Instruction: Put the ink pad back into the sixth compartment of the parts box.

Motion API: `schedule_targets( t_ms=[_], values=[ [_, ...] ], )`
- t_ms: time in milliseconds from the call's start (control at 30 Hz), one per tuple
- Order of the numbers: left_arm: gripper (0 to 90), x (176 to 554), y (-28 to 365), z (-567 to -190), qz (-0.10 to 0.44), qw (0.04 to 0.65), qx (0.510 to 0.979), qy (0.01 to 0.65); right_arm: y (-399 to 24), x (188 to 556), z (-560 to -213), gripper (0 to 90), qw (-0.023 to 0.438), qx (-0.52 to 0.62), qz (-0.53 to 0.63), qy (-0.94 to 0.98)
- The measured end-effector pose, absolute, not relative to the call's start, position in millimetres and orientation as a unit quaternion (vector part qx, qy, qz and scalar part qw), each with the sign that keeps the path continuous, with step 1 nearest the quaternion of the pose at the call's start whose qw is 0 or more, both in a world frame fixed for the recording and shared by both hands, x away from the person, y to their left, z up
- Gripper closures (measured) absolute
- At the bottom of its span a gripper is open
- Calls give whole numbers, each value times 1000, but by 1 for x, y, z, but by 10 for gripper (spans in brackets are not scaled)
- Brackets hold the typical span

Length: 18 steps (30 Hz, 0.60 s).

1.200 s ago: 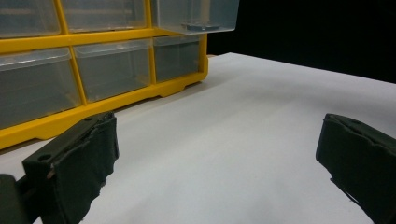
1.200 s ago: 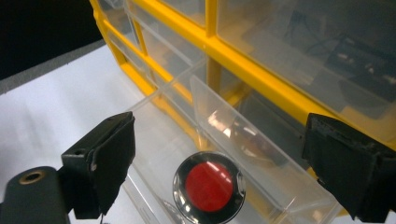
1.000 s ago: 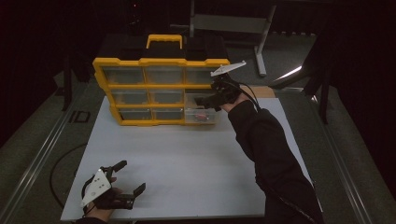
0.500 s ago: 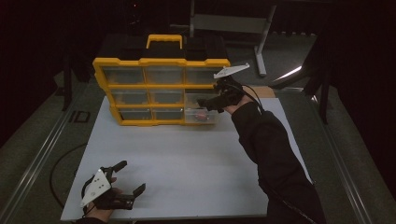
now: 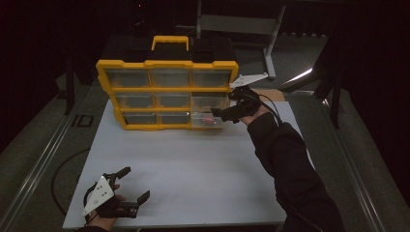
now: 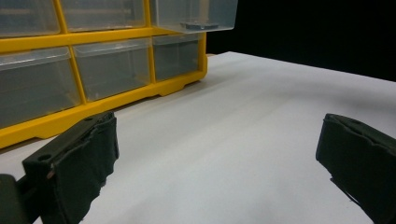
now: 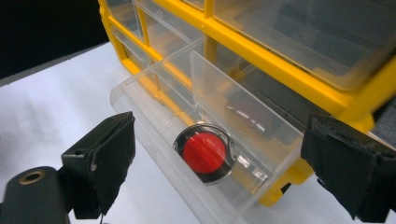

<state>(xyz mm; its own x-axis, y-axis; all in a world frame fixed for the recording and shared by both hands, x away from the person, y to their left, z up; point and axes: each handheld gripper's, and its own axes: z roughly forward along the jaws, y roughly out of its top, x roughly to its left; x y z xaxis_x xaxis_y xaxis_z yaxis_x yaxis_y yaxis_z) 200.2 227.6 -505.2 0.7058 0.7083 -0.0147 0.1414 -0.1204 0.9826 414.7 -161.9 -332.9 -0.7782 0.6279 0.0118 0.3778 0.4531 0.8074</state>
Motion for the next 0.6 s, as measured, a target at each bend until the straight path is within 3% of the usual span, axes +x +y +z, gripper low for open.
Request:
schedule_targets(
  t_ms=[600],
  values=[
    [0, 201, 227, -505, 239, 589, 712, 298, -194, 387, -359, 102, 149, 300, 443, 832]
  ],
)
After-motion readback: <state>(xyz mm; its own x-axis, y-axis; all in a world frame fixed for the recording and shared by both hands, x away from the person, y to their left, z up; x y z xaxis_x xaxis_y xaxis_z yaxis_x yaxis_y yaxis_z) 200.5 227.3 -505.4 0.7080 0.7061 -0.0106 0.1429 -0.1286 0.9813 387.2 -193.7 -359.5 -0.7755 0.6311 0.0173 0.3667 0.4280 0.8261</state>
